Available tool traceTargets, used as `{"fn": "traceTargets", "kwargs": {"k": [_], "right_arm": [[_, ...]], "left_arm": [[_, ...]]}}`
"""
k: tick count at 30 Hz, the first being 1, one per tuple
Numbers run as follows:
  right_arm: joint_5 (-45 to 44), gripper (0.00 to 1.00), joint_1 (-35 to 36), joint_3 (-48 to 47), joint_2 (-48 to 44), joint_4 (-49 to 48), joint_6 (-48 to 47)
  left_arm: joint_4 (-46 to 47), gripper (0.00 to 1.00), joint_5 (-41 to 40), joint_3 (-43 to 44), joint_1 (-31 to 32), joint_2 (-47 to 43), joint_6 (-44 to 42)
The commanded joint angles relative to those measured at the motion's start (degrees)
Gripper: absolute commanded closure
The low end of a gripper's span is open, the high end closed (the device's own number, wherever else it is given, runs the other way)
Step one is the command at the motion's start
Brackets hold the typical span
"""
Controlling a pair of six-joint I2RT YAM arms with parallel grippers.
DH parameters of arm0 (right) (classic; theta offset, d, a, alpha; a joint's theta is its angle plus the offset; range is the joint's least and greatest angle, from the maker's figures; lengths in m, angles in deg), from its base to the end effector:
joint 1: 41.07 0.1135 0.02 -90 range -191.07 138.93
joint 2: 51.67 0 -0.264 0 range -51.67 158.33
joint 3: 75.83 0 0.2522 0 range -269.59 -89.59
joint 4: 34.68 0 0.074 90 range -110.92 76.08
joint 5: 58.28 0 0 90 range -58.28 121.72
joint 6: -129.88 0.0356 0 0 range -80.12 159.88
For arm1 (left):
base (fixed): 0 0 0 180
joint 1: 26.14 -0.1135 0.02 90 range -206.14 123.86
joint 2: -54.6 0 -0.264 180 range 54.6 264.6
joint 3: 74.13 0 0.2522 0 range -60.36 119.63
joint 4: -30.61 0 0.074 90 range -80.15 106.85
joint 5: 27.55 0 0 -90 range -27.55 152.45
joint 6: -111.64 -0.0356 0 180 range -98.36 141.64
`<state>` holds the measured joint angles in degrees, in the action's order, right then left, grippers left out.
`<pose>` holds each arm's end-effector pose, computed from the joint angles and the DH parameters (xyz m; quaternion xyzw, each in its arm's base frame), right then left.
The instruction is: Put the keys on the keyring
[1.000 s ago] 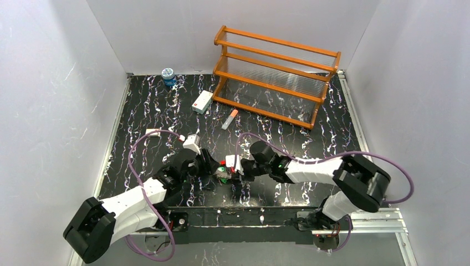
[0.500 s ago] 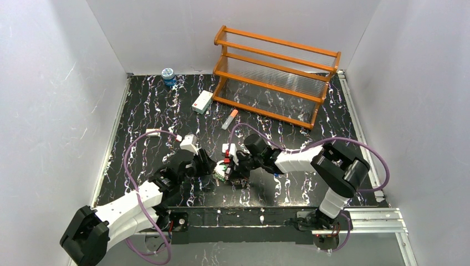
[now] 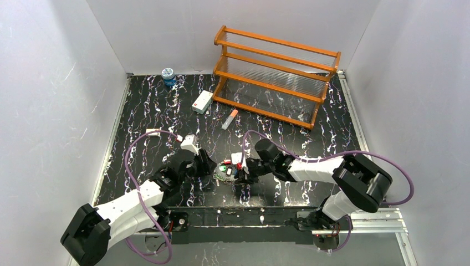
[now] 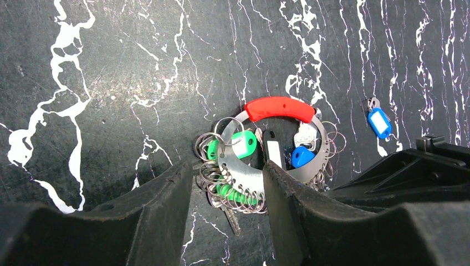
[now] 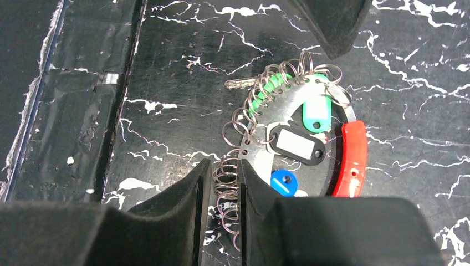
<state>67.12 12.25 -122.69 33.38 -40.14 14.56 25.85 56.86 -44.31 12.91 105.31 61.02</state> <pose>0.1520 0.2386 0.1649 -0.6425 0.5545 0.3694 0.3784 0.1475 -0.1152 0.1805 -0.0284 0.8453 -0.3043 0.4382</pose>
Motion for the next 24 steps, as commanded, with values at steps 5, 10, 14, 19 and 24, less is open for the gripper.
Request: {"fn": "traceTargets", "kwargs": {"k": [5,10,14,19,24], "right_arm": [[2.0,0.67,1.1,0.1,-0.8,-3.2,-5.0],[-2.9,0.64,1.1,0.2,-1.5,-6.0,-0.1],[-5.3,0.63,1.0,0.9,-2.7,-8.6,3.9],[-7.2,0.57,-0.3,2.7,-3.9,-13.2,10.7],[-7.4,0.55,-2.4,3.3,-4.3,-15.1,16.6]], "left_arm": [[0.4,0.51,0.3,1.1,-0.2,-0.1,-0.2],[2.5,0.52,4.6,-0.6,-0.2,-1.4,2.1],[5.8,0.53,10.6,-2.1,-0.2,-1.9,5.0],[9.4,0.62,14.8,-3.8,1.0,-2.2,8.5],[9.6,0.65,13.7,-4.7,4.7,-2.5,9.9]]}}
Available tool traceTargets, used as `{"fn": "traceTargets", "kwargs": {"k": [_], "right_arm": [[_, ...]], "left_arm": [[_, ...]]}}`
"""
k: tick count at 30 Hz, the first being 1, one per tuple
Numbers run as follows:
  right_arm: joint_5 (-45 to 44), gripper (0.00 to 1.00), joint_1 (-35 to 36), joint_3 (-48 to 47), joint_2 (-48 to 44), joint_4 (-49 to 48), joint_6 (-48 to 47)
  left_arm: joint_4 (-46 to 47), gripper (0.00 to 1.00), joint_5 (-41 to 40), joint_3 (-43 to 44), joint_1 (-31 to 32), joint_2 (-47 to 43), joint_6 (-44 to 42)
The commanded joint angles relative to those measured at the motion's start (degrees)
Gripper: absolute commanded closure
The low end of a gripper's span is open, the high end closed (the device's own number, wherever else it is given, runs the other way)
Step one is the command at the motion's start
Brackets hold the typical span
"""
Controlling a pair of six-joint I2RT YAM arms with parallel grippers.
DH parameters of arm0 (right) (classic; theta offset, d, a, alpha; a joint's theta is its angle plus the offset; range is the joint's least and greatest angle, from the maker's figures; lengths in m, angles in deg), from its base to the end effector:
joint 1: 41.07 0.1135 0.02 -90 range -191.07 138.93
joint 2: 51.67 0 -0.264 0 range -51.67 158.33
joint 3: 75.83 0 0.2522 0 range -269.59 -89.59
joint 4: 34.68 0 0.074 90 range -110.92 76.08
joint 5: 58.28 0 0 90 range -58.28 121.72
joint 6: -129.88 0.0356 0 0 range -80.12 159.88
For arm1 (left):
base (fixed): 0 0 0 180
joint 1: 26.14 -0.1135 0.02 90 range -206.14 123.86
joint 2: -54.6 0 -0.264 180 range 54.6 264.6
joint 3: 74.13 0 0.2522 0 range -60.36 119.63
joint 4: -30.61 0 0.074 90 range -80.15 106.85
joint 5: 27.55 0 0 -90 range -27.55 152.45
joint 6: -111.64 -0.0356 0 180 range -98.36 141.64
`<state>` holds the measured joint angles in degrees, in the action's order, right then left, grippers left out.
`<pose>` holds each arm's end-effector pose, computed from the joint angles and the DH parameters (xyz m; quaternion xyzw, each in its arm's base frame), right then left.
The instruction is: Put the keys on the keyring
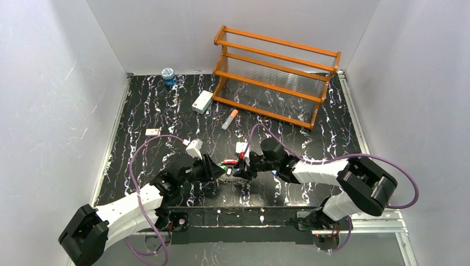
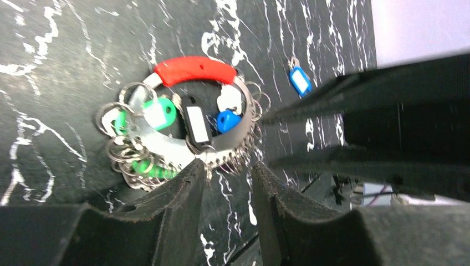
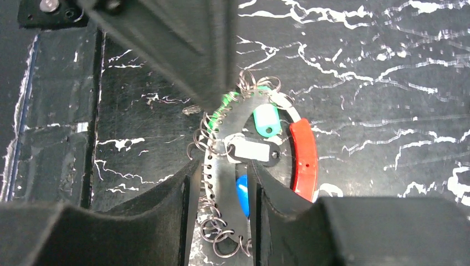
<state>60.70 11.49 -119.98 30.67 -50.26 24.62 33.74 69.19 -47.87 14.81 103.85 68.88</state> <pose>0.1566 0.2329 0.1788 -0.5646 0.5911 0.3690 0.4423 0.1352 -0.1229 0.1778 -0.0111 0.8177 -0.4337 0.3785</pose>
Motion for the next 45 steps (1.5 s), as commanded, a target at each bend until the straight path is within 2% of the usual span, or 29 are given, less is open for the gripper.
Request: {"fn": "traceTargets", "kwargs": {"k": [1,5,11,17,21,29,39,45], "right_arm": [[-0.9,0.56,-2.1,0.7,-1.6,-5.2,7.3],[-0.6,0.55,-3.5,1.5,-2.2,-6.0,8.7],[-1.1,0.53,-4.1,1.4,-2.4,-4.1,8.5],[-1.0,0.53,-4.2,1.4,-2.4,-3.2,8.2],[-1.0,0.53,-4.2,1.3,-2.5,-2.8,8.0],[-0.8,0.53,-4.2,0.9,-2.1,-2.3,7.8],[-0.9,0.53,-4.2,0.8,-2.0,-1.7,7.5],[-1.0,0.53,-4.3,0.7,-2.1,-1.3,7.3]], "left_arm": [[1.7,0.65,0.9,-1.3,3.7,-0.8,2.1],[1.7,0.66,-1.1,-1.7,6.7,0.8,2.2],[1.6,0.68,-3.7,-2.2,7.0,3.6,1.2],[3.9,0.69,-2.3,-1.1,7.3,7.3,0.6],[2.9,0.72,-2.3,-1.0,7.7,6.8,0.4],[-2.0,0.71,-6.0,0.6,9.0,2.1,0.2],[0.6,0.73,-5.9,2.8,11.0,8.1,-1.2],[1.2,0.69,-8.3,2.9,11.4,10.1,-1.5]]}}
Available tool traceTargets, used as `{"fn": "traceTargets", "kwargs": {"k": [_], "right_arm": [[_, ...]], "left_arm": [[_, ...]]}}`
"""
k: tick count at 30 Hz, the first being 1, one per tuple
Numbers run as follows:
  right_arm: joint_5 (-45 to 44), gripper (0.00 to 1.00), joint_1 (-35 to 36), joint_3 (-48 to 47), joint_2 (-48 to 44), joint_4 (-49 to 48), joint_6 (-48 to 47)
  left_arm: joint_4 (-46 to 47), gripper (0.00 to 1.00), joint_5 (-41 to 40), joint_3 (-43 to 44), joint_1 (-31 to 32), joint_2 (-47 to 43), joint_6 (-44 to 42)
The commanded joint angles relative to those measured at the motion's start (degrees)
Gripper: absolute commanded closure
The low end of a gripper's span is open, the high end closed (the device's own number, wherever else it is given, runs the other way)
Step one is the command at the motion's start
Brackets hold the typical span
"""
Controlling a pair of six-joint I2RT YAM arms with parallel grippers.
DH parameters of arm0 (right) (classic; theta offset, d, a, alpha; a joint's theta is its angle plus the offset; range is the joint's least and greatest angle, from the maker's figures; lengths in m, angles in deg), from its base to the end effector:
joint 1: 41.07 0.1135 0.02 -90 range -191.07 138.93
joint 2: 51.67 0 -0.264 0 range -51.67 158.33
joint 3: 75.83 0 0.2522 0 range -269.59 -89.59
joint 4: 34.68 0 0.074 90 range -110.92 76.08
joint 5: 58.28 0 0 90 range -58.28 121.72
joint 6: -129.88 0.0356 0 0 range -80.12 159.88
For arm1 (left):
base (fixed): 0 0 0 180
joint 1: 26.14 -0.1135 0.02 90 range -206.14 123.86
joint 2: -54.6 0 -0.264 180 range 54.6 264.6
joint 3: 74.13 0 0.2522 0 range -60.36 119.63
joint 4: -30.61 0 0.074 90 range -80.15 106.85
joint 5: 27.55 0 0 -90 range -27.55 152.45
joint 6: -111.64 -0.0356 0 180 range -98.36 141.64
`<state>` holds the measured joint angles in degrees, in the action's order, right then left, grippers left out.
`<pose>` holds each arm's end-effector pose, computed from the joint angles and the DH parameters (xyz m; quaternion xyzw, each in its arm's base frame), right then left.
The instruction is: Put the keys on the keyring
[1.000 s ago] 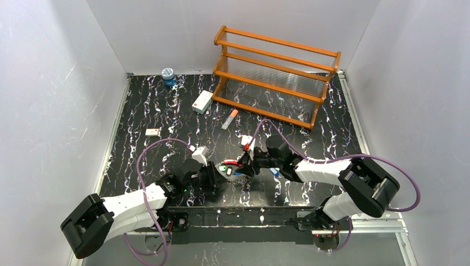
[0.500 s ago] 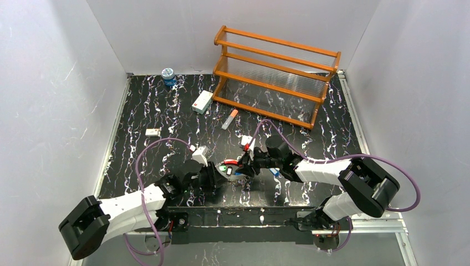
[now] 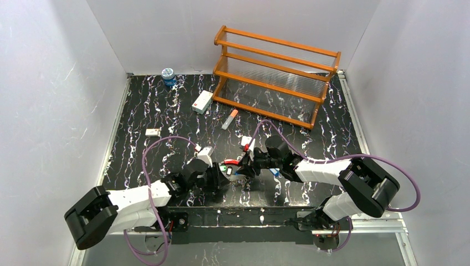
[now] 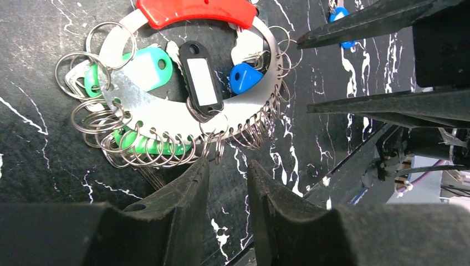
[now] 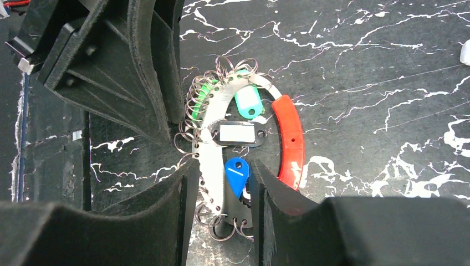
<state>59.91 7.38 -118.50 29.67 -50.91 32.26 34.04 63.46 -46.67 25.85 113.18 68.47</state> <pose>0.1695 0.2166 0.1767 -0.4984 0.6479 0.3778 0.4348 0.1198 -0.1543 0.1575 0.0431 0.8547 -0.3978 0.3309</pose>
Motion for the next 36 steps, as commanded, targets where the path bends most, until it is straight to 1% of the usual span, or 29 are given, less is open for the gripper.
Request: {"fn": "traceTargets", "kwargs": {"k": [1,4,8,14,18,23,26,36], "right_arm": [[-0.2,0.53,-0.1,-0.8,-1.1,-0.7,-0.4],[-0.1,0.53,-0.1,-0.9,-1.0,-0.6,-0.4],[-0.1,0.53,-0.1,-1.1,-0.9,-0.4,-0.5],[-0.1,0.53,-0.2,-1.4,-1.1,0.0,-0.8],[-0.2,0.53,-0.2,-1.5,-1.1,0.4,-1.0],[-0.1,0.53,-0.2,-1.6,-0.9,0.4,-1.2],[0.1,0.53,-0.2,-1.6,-0.7,0.4,-1.1],[-0.2,0.53,-0.2,-1.4,-0.9,0.6,-1.0]], "left_arm": [[1.2,0.69,-2.6,1.7,0.5,1.2,-1.1],[2.3,0.70,-2.3,1.7,0.6,2.6,-1.2],[3.5,0.74,-2.2,1.9,0.7,4.1,-1.4],[4.4,0.76,-2.9,2.6,0.9,4.9,-1.9],[2.9,0.76,-4.4,2.7,1.2,3.1,-1.8],[-0.1,0.75,-7.6,3.0,1.8,-1.4,-2.0],[-0.6,0.74,-8.5,3.5,2.1,-2.3,-2.4],[2.5,0.72,-7.6,5.6,3.1,5.1,-3.3]]}}
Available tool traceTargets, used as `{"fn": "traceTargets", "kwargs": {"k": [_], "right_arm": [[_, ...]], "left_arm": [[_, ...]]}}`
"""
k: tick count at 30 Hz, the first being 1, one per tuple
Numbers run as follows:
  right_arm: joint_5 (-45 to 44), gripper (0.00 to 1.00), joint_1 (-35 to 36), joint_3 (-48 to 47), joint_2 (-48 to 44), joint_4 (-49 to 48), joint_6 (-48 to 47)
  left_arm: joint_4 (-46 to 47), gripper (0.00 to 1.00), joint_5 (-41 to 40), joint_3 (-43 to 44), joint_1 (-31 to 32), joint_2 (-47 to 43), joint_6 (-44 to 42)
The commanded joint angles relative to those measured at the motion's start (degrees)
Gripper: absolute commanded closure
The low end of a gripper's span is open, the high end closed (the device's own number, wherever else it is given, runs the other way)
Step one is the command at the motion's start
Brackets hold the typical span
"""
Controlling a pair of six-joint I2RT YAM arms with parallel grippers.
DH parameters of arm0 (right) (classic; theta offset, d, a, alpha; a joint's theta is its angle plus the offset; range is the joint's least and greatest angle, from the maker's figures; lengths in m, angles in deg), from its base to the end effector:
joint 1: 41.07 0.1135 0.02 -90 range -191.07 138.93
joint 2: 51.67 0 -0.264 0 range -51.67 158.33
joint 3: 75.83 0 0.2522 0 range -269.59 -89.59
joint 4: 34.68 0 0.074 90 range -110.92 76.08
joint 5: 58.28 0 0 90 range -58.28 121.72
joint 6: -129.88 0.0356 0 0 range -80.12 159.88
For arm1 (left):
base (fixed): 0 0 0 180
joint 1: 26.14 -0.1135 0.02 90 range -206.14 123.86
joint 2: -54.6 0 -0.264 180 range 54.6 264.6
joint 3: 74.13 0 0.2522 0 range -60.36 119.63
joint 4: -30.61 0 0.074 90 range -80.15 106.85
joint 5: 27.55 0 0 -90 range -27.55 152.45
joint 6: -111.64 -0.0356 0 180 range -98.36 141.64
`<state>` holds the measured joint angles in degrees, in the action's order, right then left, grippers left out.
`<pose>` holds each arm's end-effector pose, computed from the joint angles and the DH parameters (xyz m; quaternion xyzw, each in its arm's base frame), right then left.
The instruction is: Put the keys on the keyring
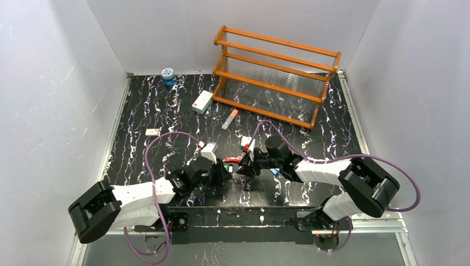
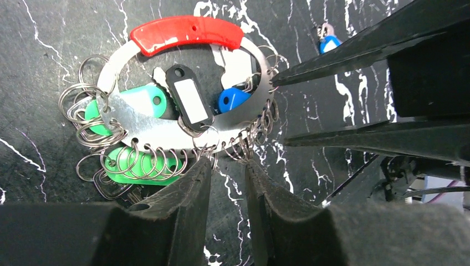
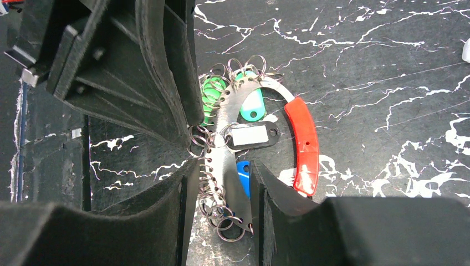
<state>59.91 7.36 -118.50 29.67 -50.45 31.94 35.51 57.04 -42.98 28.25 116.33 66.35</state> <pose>0.1694 0.2163 0.1759 -0.5004 0.6489 0.3759 0.4327 0.1254 -0.1694 0.1703 0.0463 0.8447 -0.3787 0.3754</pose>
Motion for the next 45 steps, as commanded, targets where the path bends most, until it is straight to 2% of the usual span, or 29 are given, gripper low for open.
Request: {"fn": "traceTargets", "kwargs": {"k": [1,10,15,23,29,38,45], "right_arm": [[-0.3,0.53,-0.2,-1.3,-1.0,0.2,-0.7],[-0.6,0.53,-0.2,-1.1,-1.4,0.4,-0.7],[-0.6,0.53,-0.2,-0.9,-1.5,0.5,-0.7],[-0.7,0.53,-0.2,-1.0,-2.3,0.5,-0.7],[-0.9,0.53,-0.2,-0.9,-4.2,0.8,-1.2],[-0.9,0.52,-0.3,-0.7,-9.3,2.2,-5.5],[2.9,0.52,-0.3,-0.3,-14.6,3.3,-13.9]], "left_arm": [[1.2,0.71,-1.3,2.0,0.8,2.5,-1.4],[1.4,0.69,-2.7,1.7,1.5,6.0,-1.7],[2.0,0.72,-3.1,1.5,1.6,7.2,-1.9],[5.5,0.82,-4.6,0.3,1.8,8.7,-1.9],[5.2,1.00,-5.6,0.8,1.8,7.2,-3.9],[-11.4,1.00,-6.1,9.9,1.8,-1.7,-15.2],[-23.7,1.00,-1.2,19.3,1.9,-3.7,-29.2]]}}
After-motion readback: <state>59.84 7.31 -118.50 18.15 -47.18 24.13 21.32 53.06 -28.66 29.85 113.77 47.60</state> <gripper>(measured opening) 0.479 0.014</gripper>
